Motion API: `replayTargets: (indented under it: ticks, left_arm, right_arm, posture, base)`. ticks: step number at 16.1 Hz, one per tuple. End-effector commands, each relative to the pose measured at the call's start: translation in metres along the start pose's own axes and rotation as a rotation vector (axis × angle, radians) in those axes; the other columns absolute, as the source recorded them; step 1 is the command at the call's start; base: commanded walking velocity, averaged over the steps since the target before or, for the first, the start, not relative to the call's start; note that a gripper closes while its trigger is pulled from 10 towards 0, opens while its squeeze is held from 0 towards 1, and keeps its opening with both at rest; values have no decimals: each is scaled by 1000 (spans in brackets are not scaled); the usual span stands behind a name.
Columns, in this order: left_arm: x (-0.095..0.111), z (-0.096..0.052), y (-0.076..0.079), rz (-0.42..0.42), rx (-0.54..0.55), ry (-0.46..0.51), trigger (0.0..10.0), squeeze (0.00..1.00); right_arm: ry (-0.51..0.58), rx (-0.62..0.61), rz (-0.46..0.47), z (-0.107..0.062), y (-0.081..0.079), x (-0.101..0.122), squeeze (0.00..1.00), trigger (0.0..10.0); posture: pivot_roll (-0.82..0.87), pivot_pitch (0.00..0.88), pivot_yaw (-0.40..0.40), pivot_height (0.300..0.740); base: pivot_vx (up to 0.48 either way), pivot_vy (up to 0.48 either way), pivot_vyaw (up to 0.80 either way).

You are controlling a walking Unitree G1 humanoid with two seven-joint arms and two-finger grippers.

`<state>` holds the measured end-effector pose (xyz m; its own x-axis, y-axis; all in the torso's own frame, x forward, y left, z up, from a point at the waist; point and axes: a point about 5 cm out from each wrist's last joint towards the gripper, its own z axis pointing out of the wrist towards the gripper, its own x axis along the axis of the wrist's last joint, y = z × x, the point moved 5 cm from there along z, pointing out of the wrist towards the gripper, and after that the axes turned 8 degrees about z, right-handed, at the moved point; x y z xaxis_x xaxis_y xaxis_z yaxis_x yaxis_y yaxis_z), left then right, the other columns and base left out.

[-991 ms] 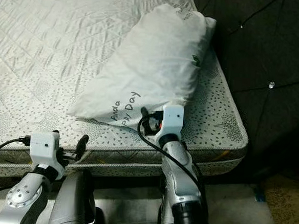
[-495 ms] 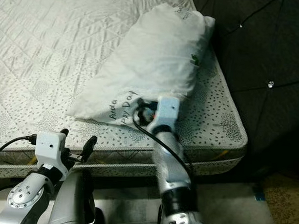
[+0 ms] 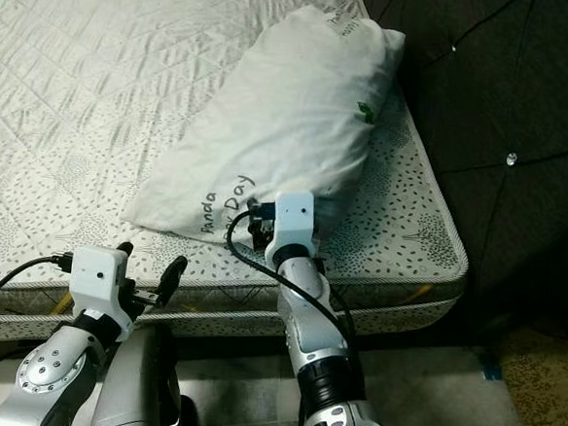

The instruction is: Clean up the room

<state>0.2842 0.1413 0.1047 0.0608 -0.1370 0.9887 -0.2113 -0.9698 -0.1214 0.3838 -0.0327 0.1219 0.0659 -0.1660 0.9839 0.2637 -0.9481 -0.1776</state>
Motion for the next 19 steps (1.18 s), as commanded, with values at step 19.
replayTargets:
  ticks: [19]
  left_arm:
    - [-2, 4, -2, 9, -1, -2, 10000, 0]
  right_arm:
    - [-18, 57, -33, 2, -20, -12, 0, 0]
  posture:
    - [-44, 188, 57, 525]
  base:
    - [0, 0, 0]
